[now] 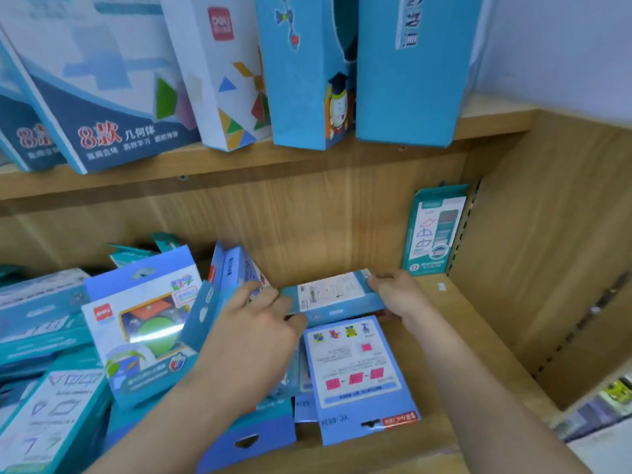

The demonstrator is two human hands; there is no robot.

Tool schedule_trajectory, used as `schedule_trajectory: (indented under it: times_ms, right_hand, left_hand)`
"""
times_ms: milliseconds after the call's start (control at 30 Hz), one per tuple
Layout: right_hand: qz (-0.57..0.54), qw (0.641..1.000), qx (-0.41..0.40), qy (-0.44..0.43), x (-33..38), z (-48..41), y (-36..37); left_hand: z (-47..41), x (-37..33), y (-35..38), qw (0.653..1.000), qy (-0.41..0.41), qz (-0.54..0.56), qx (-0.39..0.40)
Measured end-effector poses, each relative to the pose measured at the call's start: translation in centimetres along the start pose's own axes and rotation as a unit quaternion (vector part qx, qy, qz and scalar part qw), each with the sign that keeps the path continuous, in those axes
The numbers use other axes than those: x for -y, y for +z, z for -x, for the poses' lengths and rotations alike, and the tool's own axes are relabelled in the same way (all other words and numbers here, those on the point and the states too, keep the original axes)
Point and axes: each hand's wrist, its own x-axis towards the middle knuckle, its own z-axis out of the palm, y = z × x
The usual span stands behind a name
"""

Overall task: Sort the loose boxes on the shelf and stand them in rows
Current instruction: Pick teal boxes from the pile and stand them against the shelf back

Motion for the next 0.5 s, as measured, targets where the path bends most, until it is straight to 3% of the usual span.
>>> schedule_trajectory:
  times_ms: [100, 167, 233, 300, 400, 433, 500]
  right_hand:
    - [-0.135, 0.990, -0.035, 0.015, 0.8, 0.7, -2.8]
    - [-0.222, 0.973, -0.018, 0.051, 1.1, 2.2, -4.6]
    - [-0.270, 0.959, 0.025, 0.080, 1.2, 4.2, -5.7]
    - [-0.288, 0.949, 0.076, 0.104, 1.0, 5.9, -6.1]
    - [-0.278, 0.946, 0.126, 0.112, 0.4, 7.8, -6.2]
    - [-0.270, 0.948, 0.126, 0.111, 0.3, 8.3, -6.1]
    - [-0.263, 0.952, 0.110, 0.111, 0.3, 9.2, -6.2]
  left_hand:
    - [-0.9, 0.5, -0.2, 0.998, -0.019, 0.037, -0.040]
    - [-1.5, 0.8, -0.9, 0.994, -0.062, 0.074, -0.055]
    - [-2.3, 0.9, -2.3, 0.968, -0.145, 0.197, -0.045]
    - [-3.4, 0.4, -3.1, 0.879, -0.218, 0.424, -0.020]
    - [-5.0, -1.2, -3.0, 0.710, -0.179, 0.681, 0.005]
    - [-5.4, -1.9, -3.0, 0.675, -0.163, 0.720, -0.001]
    - [-6.0, -3.0, -3.4, 0.649, -0.173, 0.740, -0.039]
